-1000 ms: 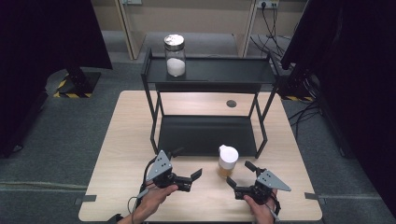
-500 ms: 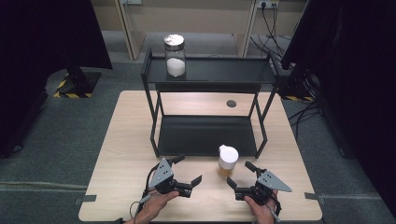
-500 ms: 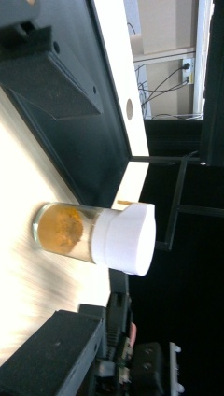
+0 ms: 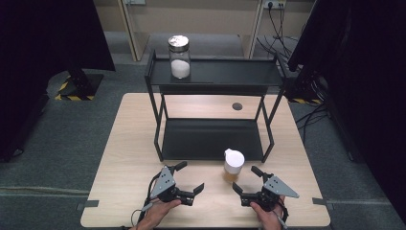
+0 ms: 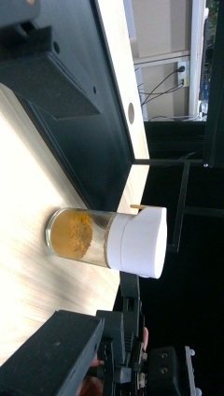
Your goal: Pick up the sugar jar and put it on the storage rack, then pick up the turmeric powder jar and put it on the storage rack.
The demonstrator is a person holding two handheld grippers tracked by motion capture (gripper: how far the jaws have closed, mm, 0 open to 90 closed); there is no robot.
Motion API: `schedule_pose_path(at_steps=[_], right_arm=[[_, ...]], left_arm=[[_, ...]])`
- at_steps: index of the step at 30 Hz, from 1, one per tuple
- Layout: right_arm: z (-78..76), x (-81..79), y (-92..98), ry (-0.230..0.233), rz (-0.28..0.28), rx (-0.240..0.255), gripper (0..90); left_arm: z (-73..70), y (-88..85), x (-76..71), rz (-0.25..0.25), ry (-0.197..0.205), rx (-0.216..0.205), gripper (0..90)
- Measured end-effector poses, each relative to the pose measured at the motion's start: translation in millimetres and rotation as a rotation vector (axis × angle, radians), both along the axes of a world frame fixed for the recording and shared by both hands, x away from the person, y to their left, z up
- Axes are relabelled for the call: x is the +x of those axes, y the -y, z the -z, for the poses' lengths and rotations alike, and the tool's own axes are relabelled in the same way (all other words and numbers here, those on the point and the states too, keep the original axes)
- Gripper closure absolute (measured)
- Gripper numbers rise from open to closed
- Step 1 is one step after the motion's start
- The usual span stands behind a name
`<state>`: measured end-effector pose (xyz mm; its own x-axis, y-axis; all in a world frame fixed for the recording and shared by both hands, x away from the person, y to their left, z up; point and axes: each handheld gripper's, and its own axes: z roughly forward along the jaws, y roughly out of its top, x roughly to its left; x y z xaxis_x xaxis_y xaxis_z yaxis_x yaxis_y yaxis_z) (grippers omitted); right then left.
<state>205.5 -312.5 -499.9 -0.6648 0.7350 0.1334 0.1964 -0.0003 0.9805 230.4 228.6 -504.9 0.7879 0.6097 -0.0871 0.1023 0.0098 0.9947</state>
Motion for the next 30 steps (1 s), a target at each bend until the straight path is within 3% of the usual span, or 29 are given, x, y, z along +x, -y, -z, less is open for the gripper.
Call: schedule_pose_path(at_steps=[30], right_arm=[[-0.4, 0.1, -2.0, -0.001, -0.004, -0.008, 0.7]], left_arm=[[3.6, -4.0, -4.2, -0.010, -0.002, -0.004, 0.7]])
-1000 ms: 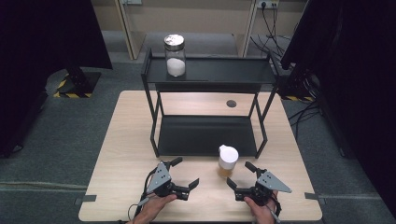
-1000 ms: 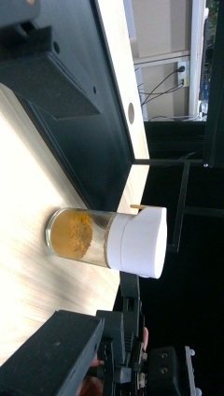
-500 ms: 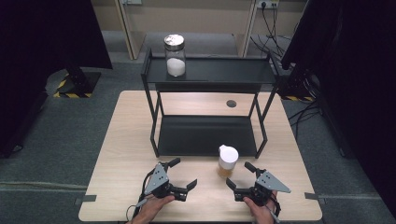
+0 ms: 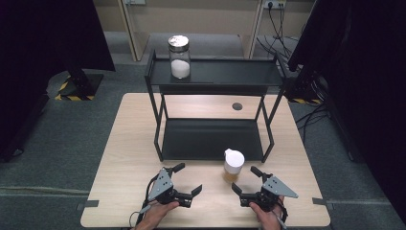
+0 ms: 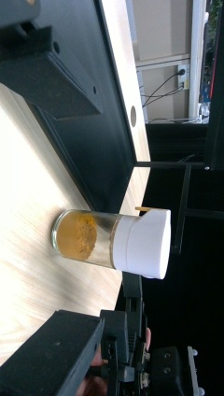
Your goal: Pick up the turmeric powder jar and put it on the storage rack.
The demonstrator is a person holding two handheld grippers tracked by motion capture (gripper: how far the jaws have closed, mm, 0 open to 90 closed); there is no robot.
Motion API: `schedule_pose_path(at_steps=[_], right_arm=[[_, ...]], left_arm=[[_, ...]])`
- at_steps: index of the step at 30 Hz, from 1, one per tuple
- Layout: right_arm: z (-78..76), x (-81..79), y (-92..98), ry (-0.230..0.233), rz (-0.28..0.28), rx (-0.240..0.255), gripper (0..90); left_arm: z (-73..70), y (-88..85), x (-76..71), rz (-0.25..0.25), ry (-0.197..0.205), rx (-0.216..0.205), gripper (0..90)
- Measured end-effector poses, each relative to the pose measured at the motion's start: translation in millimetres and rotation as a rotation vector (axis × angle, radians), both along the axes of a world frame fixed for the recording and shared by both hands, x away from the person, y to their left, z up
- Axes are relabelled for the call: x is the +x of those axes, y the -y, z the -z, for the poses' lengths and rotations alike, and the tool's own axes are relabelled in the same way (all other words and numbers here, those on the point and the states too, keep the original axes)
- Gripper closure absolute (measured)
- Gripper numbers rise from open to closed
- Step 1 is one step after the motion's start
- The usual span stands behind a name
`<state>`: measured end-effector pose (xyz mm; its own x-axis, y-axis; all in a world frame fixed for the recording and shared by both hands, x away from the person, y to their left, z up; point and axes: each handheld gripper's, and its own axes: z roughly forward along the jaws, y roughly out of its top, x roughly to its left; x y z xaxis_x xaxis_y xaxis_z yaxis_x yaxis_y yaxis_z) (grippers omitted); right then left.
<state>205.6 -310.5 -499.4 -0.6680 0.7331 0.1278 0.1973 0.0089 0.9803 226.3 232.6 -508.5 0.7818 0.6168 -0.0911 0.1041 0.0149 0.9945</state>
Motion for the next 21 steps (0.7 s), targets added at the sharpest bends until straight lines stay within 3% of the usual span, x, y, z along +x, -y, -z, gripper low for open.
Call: schedule_pose_path(at_steps=[21], right_arm=[[-2.2, 6.7, -6.0, 0.008, 0.000, -0.014, 0.7]], left_arm=[[1.5, -0.7, 0.7, -0.009, -0.012, -0.003, 0.7]])
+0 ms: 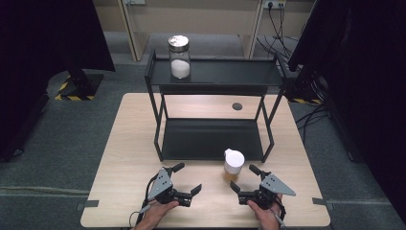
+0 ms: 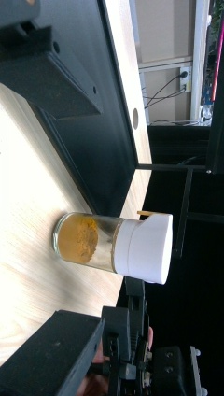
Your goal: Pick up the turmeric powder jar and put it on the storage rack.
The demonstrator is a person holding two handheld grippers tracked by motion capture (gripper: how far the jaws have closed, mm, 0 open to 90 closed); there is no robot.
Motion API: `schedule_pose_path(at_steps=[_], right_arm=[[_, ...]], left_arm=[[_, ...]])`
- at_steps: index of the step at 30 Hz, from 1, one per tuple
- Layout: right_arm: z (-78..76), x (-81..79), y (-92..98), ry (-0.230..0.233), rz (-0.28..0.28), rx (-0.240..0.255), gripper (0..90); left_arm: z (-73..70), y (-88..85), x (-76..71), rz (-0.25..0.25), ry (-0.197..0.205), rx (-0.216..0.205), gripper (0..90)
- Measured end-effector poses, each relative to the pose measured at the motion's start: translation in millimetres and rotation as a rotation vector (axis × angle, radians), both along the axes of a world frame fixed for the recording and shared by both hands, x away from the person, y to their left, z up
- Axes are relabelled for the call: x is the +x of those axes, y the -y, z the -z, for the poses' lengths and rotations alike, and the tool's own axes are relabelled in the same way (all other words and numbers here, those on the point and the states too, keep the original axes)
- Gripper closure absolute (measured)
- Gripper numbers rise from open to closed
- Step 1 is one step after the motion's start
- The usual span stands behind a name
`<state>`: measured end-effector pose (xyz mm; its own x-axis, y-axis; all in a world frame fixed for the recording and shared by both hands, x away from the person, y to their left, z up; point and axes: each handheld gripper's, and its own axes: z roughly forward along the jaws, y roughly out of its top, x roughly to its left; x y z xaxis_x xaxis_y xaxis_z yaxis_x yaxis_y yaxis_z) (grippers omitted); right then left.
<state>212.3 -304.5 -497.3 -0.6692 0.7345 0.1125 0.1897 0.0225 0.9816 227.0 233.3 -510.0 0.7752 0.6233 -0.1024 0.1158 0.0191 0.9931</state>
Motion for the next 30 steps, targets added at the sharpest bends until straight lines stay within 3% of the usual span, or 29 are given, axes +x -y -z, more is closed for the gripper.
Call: schedule_pose_path(at_steps=[19, 30], right_arm=[[-4.7, 24.2, -20.4, 0.008, 0.010, -0.043, 1.3], [-5.5, 32.1, -25.9, -0.002, 0.015, -0.066, 11.0]], left_arm=[[1.8, 0.5, -1.0, -0.002, -0.003, 0.001, 0.7], [2.3, 0.9, -0.8, 0.002, -0.006, 0.001, 0.6]])
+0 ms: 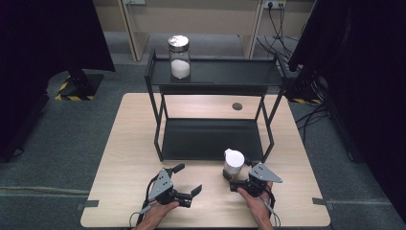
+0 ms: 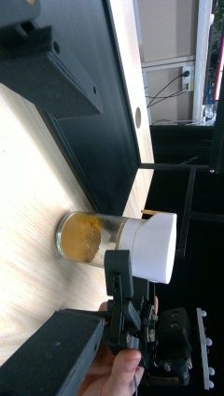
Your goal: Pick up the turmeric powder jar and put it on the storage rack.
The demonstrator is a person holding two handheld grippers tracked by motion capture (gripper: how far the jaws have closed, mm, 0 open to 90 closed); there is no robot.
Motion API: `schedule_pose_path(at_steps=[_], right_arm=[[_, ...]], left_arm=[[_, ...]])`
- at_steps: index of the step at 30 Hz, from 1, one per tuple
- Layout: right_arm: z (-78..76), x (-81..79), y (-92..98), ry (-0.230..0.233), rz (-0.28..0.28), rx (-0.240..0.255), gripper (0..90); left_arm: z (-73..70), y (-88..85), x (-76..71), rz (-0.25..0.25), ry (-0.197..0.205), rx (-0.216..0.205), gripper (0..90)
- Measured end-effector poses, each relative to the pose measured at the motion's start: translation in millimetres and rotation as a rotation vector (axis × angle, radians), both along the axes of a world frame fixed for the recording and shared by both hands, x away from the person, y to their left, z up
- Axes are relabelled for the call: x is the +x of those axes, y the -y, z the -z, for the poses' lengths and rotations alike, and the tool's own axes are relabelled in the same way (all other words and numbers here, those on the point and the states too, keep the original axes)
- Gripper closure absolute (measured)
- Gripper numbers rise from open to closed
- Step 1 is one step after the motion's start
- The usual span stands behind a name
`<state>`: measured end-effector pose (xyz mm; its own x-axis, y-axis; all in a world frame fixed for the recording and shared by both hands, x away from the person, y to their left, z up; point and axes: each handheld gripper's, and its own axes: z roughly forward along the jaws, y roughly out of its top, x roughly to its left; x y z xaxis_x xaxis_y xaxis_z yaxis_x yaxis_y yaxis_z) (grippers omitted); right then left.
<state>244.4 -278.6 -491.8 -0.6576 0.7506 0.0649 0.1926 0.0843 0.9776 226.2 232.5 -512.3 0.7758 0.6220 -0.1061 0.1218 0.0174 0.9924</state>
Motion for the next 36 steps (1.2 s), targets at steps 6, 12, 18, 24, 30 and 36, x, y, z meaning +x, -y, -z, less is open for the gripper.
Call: schedule_pose_path(at_steps=[6, 12, 18, 24, 30, 36], right_arm=[[-0.8, 4.4, -1.4, -0.010, -0.009, -0.012, 20.0], [-3.3, 5.6, -4.5, -0.030, -0.003, -0.039, 29.5], [-5.3, 3.4, -6.1, -0.023, 0.003, -0.049, 30.5], [-6.2, 0.7, -3.8, -0.029, 0.010, -0.031, 30.7], [-10.0, -2.9, -3.4, -0.004, 0.009, -0.021, 30.8], [-15.7, -5.2, -2.3, 0.013, 0.000, -0.017, 30.8]], left_arm=[[0.4, -0.3, 0.0, -0.002, -0.002, -0.002, 0.7], [0.6, -0.2, -0.2, 0.000, -0.005, -0.002, 0.7], [0.8, -0.1, -0.3, -0.001, -0.007, -0.004, 0.7], [0.7, -0.2, -0.4, -0.001, -0.007, -0.005, 0.7], [0.9, -0.4, -0.4, 0.000, -0.006, -0.005, 0.7], [1.3, 0.0, -0.7, 0.001, -0.007, -0.004, 0.7]])
